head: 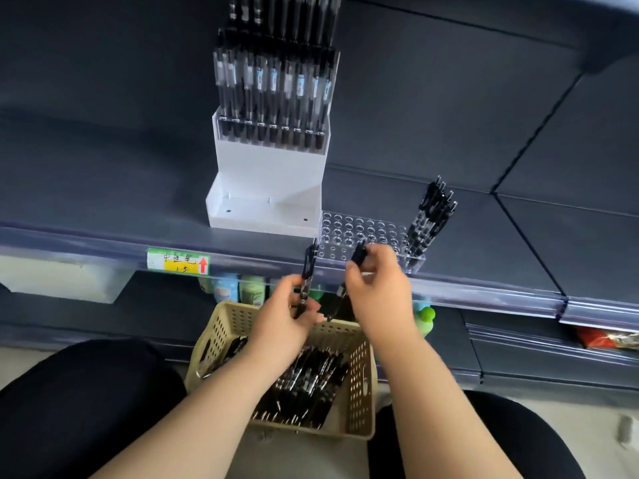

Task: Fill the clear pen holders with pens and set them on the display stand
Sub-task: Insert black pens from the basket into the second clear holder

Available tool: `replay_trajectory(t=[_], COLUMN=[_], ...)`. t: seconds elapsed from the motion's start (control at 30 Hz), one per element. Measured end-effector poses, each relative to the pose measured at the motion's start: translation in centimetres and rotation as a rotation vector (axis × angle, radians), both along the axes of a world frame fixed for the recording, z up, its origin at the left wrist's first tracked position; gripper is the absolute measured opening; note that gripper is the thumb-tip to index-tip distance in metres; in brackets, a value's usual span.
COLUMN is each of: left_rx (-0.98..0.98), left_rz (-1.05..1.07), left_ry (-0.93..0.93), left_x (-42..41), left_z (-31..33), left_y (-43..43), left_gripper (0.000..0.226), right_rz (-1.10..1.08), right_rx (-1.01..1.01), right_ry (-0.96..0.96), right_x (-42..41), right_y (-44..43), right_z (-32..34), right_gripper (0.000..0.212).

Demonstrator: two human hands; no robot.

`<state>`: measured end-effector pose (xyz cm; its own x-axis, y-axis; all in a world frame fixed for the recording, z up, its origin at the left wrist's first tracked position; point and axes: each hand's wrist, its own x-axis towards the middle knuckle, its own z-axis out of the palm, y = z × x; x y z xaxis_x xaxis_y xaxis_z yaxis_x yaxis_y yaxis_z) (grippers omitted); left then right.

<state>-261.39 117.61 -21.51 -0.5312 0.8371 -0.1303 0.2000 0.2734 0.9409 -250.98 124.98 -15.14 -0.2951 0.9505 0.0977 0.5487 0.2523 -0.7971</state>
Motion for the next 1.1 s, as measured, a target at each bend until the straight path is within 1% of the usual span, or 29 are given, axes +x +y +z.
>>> replay_trajectory(t=[0.07,0.17,0.23,0.3,0.33,0.43,0.5,0.73,0.93,1.1], left_rx=[0.093,0.181,0.246,0.281,0.286,0.299,0.296,0.278,0.291,0.311], left_rz=[-0.051,-0.108,-0.120,-0.136,-0.143,-0.157,-0.170,-0.204,-0.231,-0.249], left_ry=[-0.012,-0.033,-0.042,0.007,0.048,0.119,0.125,0.050,0.036,0.017], left_x=[-0.1,-0.7,-1.2,-1.6,-1.7,-1.8,-1.7,-1.6,-1.7,-1.2], left_z=[2.7,6.5,8.4,9.7,10.2,11.1,11.0,9.5,9.2,9.3], left_y=[1.3,2.9,4.7,6.6,7.5,10.2,11.5,14.1,14.9,15.0], left_gripper=[0.039,0.021,0.015,0.013,0.014,0.016,0.013,0.033,0.031,0.031], right_rz=[0.006,-0.012,-0.025,-0.048,-0.059,-0.082,-0.088,-0.169,-0.165,-0.188], right_rx=[0.098,0.212,0.249,0.289,0.299,0.327,0.341,0.386,0.378,0.365], right_ry=[0.031,0.050,0.045,0.030,0.023,0.022,0.028,-0.081,-0.165,-0.183], right_x=[0.7,1.5,1.6,1.5,1.5,2.0,2.2,2.3,2.4,2.9], right_y=[1.6,4.0,6.2,8.2,8.9,11.0,11.9,14.3,15.2,15.3], right_z=[3.1,6.9,8.6,9.9,10.3,10.4,10.3,10.1,9.0,8.9], right_gripper=[0.023,0.016,0.009,0.013,0.015,0.007,0.012,0.011,0.006,0.005])
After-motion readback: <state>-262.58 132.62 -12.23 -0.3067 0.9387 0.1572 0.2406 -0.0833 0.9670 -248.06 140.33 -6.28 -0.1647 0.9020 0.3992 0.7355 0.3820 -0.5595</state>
